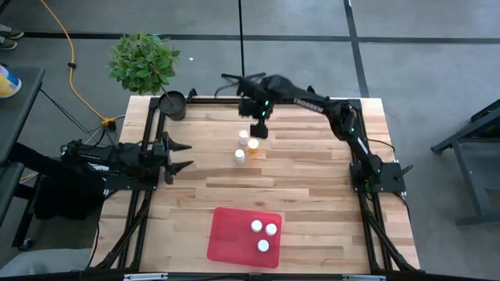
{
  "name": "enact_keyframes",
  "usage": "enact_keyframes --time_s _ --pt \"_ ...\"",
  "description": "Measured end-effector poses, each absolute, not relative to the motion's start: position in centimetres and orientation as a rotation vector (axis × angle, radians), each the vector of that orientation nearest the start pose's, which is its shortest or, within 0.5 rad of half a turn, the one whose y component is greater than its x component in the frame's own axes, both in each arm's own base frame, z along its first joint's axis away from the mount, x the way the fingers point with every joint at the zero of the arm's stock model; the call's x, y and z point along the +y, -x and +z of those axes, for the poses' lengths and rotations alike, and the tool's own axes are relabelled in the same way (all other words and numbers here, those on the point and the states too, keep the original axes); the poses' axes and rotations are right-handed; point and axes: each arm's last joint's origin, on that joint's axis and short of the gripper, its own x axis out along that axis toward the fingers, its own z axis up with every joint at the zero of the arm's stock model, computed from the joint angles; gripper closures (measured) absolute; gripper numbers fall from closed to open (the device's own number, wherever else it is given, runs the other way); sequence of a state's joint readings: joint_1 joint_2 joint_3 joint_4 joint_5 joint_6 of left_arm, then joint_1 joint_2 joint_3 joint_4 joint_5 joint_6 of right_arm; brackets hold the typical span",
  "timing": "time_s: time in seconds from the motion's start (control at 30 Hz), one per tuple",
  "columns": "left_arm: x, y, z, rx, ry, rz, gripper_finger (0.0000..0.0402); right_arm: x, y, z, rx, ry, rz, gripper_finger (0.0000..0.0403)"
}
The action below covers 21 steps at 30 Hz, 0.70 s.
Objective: Pick and place pill bottles into a basket
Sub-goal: Put the white pill bottle into the red bin
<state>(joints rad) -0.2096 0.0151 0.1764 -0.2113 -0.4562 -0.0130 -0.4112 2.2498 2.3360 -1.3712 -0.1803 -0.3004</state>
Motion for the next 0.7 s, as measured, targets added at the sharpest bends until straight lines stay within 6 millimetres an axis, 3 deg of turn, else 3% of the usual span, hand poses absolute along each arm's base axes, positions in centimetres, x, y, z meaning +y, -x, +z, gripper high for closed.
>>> enact_keyframes --time_s 0.13,0.4,0.7 --pt "-0.1 -8.2 20.8 -0.009 -0.036 0.389 0.0103 -20.3 -40.1 29.7 1.235 -0.163 0.001 0.0112" --pt "0.2 -7.8 23.0 -0.191 -0.067 0.501 0.0103 -23.0 -38.1 29.6 1.237 -0.234 0.028 0.0112" --pt "0.3 -9.2 23.5 -0.188 -0.049 0.649 0.0103 -27.1 -35.7 28.1 1.179 -0.328 0.026 0.0112"
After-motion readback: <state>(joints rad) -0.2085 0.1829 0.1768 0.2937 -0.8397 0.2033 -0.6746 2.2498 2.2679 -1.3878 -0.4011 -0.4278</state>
